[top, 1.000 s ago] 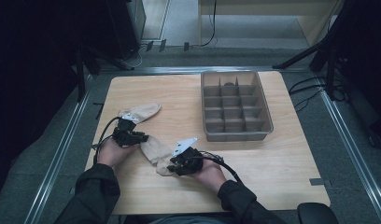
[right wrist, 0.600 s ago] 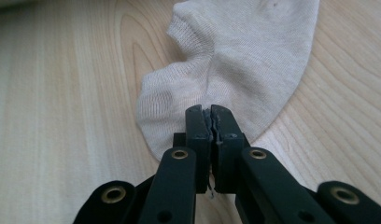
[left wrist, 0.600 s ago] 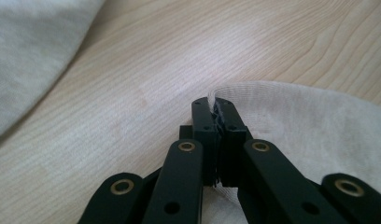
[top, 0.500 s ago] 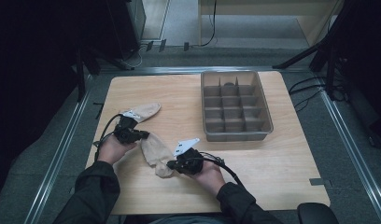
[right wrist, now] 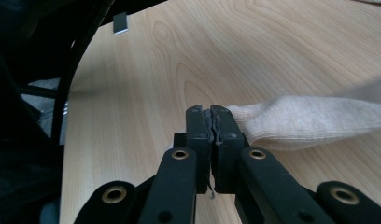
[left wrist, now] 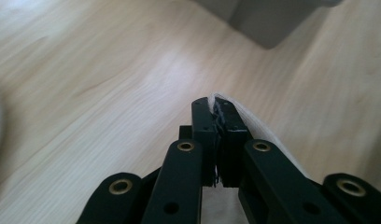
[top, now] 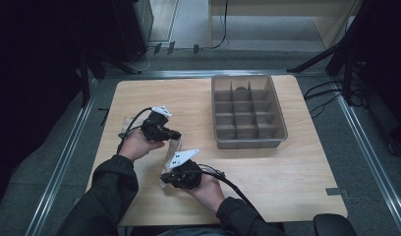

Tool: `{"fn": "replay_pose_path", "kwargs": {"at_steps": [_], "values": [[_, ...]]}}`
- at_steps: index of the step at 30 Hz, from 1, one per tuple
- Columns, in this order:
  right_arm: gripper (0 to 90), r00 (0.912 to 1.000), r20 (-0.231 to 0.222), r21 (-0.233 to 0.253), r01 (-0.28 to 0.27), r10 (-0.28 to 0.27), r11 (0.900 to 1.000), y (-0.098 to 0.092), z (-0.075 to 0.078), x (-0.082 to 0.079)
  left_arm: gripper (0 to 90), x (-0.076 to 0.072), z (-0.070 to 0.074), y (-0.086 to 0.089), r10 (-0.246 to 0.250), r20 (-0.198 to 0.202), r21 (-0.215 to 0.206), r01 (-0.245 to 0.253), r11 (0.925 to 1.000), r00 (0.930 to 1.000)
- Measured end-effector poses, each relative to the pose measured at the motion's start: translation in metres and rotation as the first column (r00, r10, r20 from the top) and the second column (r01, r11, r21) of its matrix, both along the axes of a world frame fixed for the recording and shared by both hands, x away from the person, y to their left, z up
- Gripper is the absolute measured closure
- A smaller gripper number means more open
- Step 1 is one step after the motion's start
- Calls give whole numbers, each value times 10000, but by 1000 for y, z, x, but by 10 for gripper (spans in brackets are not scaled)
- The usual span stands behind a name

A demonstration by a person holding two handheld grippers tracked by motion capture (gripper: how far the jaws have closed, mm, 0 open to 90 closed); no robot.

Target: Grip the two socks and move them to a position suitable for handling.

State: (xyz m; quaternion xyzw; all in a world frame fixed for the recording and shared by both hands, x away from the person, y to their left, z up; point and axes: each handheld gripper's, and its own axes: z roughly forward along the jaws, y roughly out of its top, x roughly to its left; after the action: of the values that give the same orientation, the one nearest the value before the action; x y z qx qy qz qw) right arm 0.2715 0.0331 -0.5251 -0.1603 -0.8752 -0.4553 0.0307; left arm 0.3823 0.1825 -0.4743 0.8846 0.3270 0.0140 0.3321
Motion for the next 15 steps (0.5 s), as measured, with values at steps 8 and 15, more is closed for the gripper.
{"fn": "replay_pose_path", "kwargs": {"at_steps": [8, 15], "values": [[741, 9996, -235, 43, 171, -170, 9998, -14, -3, 2, 722, -3, -14, -17, -356, -449, -192, 347, 9992, 9984], [728, 9997, 0, 124, 243, -243, 9996, -35, 9, 7, 655, -13, -1, -6, 294, -18, -331, -295, 9990, 9996]]}}
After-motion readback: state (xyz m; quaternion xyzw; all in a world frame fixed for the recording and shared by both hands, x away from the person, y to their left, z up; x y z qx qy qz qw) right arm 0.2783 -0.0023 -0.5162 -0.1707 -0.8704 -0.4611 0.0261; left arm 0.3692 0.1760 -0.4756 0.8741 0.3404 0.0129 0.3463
